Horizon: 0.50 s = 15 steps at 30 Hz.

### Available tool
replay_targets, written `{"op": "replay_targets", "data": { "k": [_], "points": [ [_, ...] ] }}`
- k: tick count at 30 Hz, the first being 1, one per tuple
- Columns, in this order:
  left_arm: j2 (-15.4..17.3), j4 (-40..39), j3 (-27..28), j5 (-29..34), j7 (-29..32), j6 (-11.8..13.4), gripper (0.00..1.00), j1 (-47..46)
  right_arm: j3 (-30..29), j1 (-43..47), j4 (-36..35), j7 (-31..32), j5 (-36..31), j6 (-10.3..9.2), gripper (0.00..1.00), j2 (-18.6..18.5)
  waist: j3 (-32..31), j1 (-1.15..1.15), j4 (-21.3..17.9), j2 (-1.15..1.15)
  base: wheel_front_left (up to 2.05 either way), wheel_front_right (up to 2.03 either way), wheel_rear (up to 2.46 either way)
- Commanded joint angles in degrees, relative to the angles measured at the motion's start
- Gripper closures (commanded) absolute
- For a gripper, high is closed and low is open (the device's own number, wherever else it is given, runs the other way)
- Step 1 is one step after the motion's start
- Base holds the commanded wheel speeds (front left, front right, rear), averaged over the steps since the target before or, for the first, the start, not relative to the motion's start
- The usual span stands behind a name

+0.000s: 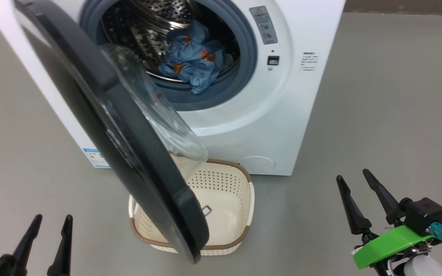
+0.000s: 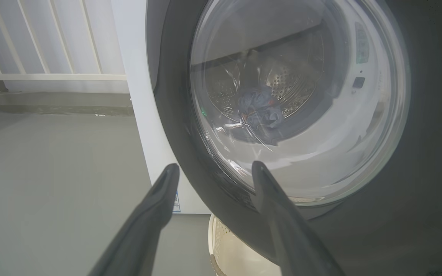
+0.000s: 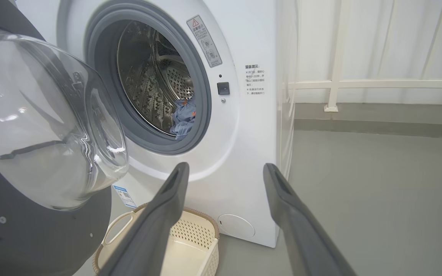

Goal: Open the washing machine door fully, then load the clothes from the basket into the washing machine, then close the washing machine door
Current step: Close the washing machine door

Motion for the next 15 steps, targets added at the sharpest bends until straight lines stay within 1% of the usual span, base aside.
{"op": "replay_targets", "data": {
  "k": [1, 10, 15],
  "points": [
    [2.4, -1.7, 1.8, -0.1, -0.4, 0.0, 0.00, -1.2, 0.7, 0.2, -1.5, -0.5, -0.6, 0.25, 0.00, -0.5, 0.3, 0.00, -1.3, 0.00, 0.00, 0.00, 0.00],
    [3.0, -2.0, 2.0, -0.5, -0.4, 0.0, 0.00, -1.5, -0.2, 0.7, -2.0, -0.5, -1.1, 0.25, 0.00, 0.2, 0.8, 0.00, -3.8, 0.00, 0.00, 0.00, 0.00],
    [3.2, -2.1, 2.1, -0.5, -0.4, 0.0, 0.00, -1.4, -0.6, 0.7, -2.0, -0.5, -1.2, 0.25, 0.00, 0.4, 0.7, 0.00, -4.4, 0.00, 0.00, 0.00, 0.00]
  ]
}}
